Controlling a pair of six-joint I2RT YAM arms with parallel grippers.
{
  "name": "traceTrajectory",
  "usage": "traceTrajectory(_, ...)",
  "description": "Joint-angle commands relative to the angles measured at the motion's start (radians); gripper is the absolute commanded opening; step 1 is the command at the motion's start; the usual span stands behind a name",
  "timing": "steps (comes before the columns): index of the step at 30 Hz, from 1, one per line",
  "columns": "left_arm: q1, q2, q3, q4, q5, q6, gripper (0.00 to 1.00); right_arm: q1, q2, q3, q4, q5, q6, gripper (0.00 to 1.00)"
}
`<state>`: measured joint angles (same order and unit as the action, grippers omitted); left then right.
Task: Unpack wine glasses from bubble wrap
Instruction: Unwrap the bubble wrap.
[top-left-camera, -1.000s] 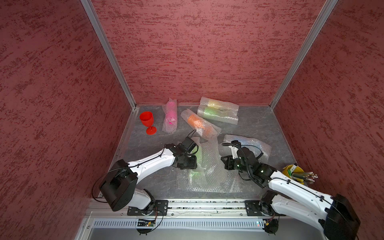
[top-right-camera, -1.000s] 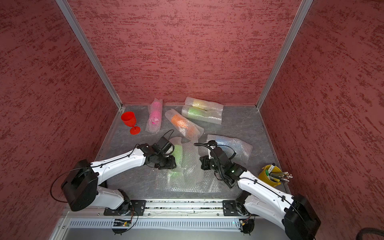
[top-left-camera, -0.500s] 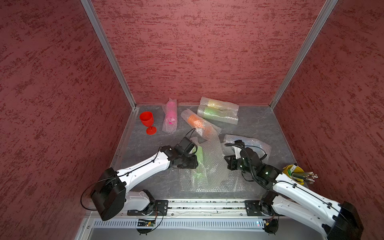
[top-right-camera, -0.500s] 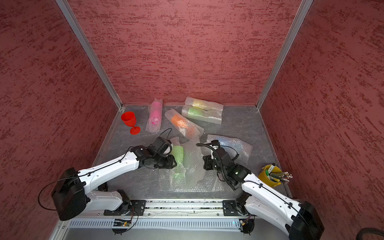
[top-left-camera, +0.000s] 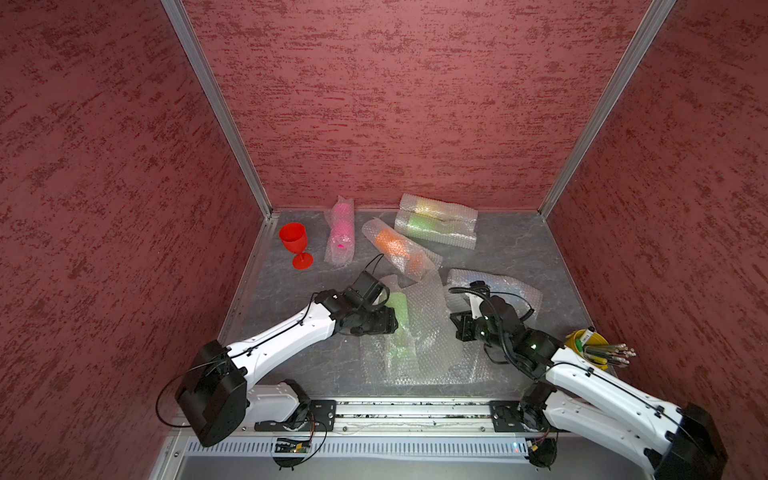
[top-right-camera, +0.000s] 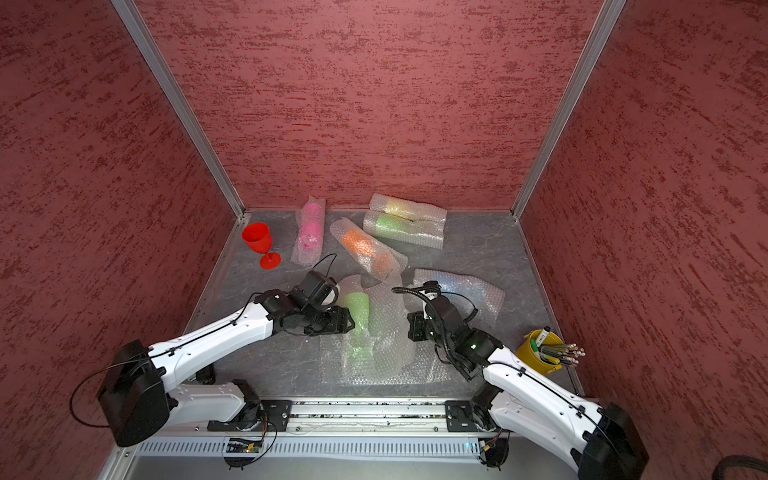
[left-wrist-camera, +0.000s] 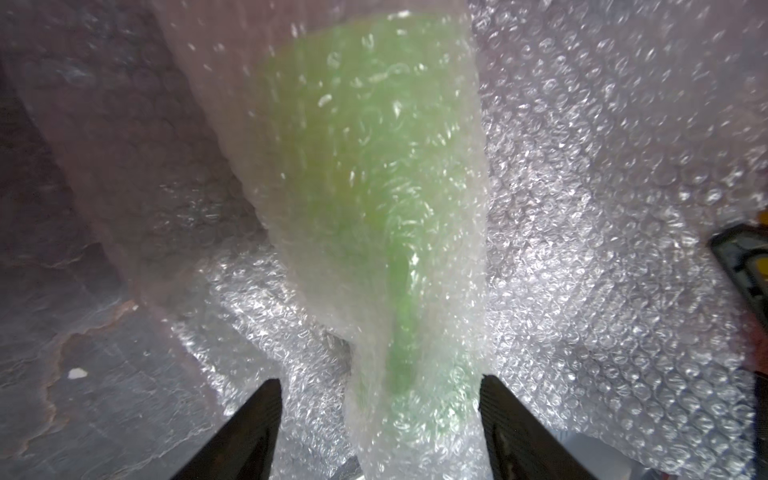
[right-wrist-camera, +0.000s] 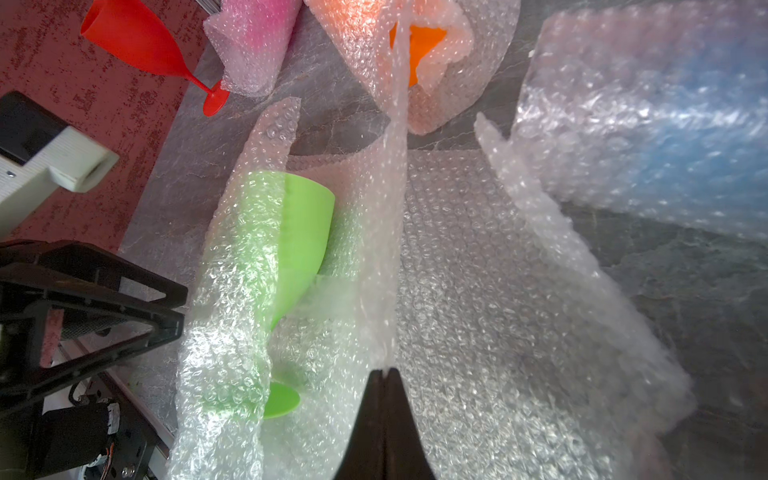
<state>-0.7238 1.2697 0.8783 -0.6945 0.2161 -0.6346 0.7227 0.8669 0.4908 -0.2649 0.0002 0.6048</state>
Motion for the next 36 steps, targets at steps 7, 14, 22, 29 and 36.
traceTrajectory(7,-0.082,0.101,0.122,-0.042,0.001,0.002,0.82,-0.003,0.043,-0.100,0.119,0.001,0.058,0.00)
traceTrajectory(14,-0.039,0.122,0.058,-0.049,-0.054,0.013,0.90,-0.004,0.037,-0.109,0.116,0.015,0.052,0.00)
traceTrajectory(22,0.011,0.126,-0.032,0.108,0.056,0.009,0.72,-0.003,0.046,-0.091,0.116,0.010,0.042,0.00)
traceTrajectory(29,0.025,0.110,-0.038,0.131,0.093,0.009,0.38,-0.004,0.039,-0.059,0.090,0.007,0.034,0.00)
traceTrajectory(36,0.065,0.074,-0.053,0.124,0.110,0.016,0.17,-0.003,0.032,-0.031,0.063,0.013,0.021,0.00)
